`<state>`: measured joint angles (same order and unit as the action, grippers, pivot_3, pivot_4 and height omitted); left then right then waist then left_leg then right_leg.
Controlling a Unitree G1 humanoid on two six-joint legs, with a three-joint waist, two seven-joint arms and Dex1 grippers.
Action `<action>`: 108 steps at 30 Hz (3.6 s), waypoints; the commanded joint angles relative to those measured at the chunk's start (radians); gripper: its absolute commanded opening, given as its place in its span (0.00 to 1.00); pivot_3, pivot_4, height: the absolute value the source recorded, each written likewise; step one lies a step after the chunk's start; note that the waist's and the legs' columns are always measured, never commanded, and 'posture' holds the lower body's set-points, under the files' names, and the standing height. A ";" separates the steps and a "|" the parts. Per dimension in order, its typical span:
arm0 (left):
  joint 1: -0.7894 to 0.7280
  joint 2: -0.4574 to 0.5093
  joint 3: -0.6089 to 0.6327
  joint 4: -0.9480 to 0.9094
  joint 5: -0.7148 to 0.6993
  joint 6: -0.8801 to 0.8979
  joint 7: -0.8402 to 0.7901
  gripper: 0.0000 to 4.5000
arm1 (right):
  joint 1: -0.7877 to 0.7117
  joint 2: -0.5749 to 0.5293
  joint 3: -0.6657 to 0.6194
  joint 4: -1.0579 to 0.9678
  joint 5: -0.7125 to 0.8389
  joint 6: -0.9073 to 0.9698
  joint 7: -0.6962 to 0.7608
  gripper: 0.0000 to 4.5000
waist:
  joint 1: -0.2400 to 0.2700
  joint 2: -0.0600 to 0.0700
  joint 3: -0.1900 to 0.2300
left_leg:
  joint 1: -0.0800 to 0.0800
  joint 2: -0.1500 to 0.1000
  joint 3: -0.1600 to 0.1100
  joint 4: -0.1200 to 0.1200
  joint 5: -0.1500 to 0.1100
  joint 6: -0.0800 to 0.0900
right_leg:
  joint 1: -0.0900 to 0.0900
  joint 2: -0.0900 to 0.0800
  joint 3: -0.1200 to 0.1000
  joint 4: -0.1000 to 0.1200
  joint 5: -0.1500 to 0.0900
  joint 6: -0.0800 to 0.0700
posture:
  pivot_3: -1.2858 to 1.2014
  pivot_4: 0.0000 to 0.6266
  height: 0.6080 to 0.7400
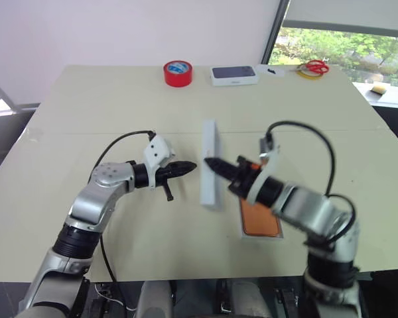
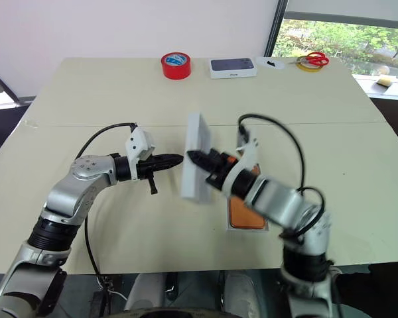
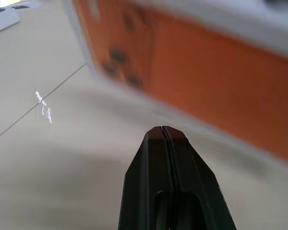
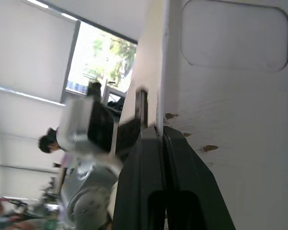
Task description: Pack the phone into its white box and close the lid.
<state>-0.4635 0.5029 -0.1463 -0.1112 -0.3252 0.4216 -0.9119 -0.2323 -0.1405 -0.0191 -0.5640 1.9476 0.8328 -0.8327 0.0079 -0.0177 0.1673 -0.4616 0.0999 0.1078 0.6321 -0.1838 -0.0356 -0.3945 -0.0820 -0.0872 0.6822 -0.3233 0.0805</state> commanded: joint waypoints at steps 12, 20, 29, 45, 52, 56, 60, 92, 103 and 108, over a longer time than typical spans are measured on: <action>0.013 -0.053 -0.137 -0.069 0.034 -0.003 -0.028 0.00 | 0.040 -0.360 -0.094 0.024 0.025 -0.029 0.128 0.65 | -0.002 0.000 0.000 | 0.002 0.000 -0.001 0.000 0.000 0.000 | 0.001 0.001 0.001 0.000 0.000 0.000 | 0.52 0.24 0.93; -0.038 -0.150 -0.246 -0.010 0.094 0.006 -0.014 0.00 | -0.035 -0.849 -0.206 0.201 -0.028 0.144 0.357 0.99 | 0.006 0.000 0.000 | 0.001 0.000 0.000 0.000 0.000 0.000 | 0.001 0.001 0.001 -0.002 0.000 0.000 | 0.52 0.24 0.93; -0.095 -0.270 -0.286 0.062 0.127 0.033 0.031 0.00 | 0.046 -1.007 -0.224 0.177 -0.445 0.193 0.646 0.59 | 0.006 0.000 0.000 | 0.001 0.000 0.000 0.000 0.000 0.000 | 0.001 0.001 0.001 -0.001 0.000 0.000 | 0.52 0.24 0.93; -0.087 -0.077 -0.266 -0.009 0.113 0.199 -0.039 0.00 | 0.123 -0.991 -0.090 0.013 -0.967 0.204 0.953 0.00 | 0.008 0.000 0.000 | 0.001 0.000 0.000 0.001 0.000 0.000 | 0.001 0.000 0.001 -0.001 0.000 0.000 | 0.52 0.24 0.93; -0.093 -0.147 -0.357 0.050 0.178 0.181 -0.007 0.00 | 0.124 -0.957 -0.065 -0.011 -1.077 0.224 1.011 0.00 | 0.006 0.000 0.000 | 0.001 -0.001 0.000 0.001 0.000 0.000 | 0.001 0.000 0.001 -0.002 0.000 0.000 | 0.52 0.24 0.93; -0.119 -0.216 -0.353 0.083 0.179 0.190 0.021 0.00 | 0.123 -0.933 -0.071 -0.030 -1.115 0.245 1.031 0.00 | 0.006 0.000 0.000 | 0.001 -0.001 0.000 0.001 0.000 0.000 | 0.001 0.000 0.001 -0.002 0.000 0.000 | 0.52 0.24 0.93; -0.132 -0.258 -0.339 0.099 0.170 0.195 0.027 0.00 | 0.128 -0.911 -0.079 -0.046 -1.150 0.264 1.046 0.00 | 0.006 0.000 0.000 | 0.001 -0.001 0.000 0.001 0.000 0.000 | 0.001 0.000 0.001 -0.002 0.000 0.000 | 0.52 0.24 0.93; -0.217 -0.393 -0.238 0.209 0.137 0.215 0.121 0.00 | 0.435 -0.866 -0.312 -0.276 -1.256 0.152 1.409 0.00 | 0.007 0.000 0.000 | 0.002 -0.001 -0.001 0.002 0.000 0.000 | 0.003 0.000 0.000 -0.001 0.000 0.000 | 0.52 0.24 0.93; -0.230 -0.400 -0.269 0.269 0.191 0.186 0.132 0.00 | 0.447 -0.809 -0.198 -0.255 -1.326 0.229 1.303 0.00 | 0.005 -0.003 -0.003 | 0.004 -0.001 -0.003 0.002 0.000 0.000 | 0.006 0.000 0.000 -0.001 0.000 0.000 | 0.52 0.24 0.93; -0.222 -0.318 -0.074 0.215 0.123 0.154 0.163 0.00 | 0.390 -0.733 -0.324 -0.183 -1.435 -0.004 1.275 0.00 | 0.000 -0.003 -0.003 | 0.004 -0.001 -0.004 0.002 0.000 0.000 | 0.004 0.001 0.000 -0.001 0.000 0.000 | 0.52 0.24 0.93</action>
<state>-0.6820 0.1648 -0.2976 0.1495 -0.1782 0.6003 -0.7573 0.1766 -0.8783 -0.2842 -0.7529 0.5610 0.9101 0.4582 0.0075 -0.0204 0.1645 -0.4575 0.0990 0.1041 0.6333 -0.1840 -0.0354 -0.3911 -0.0814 -0.0864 0.6821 -0.3237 0.0806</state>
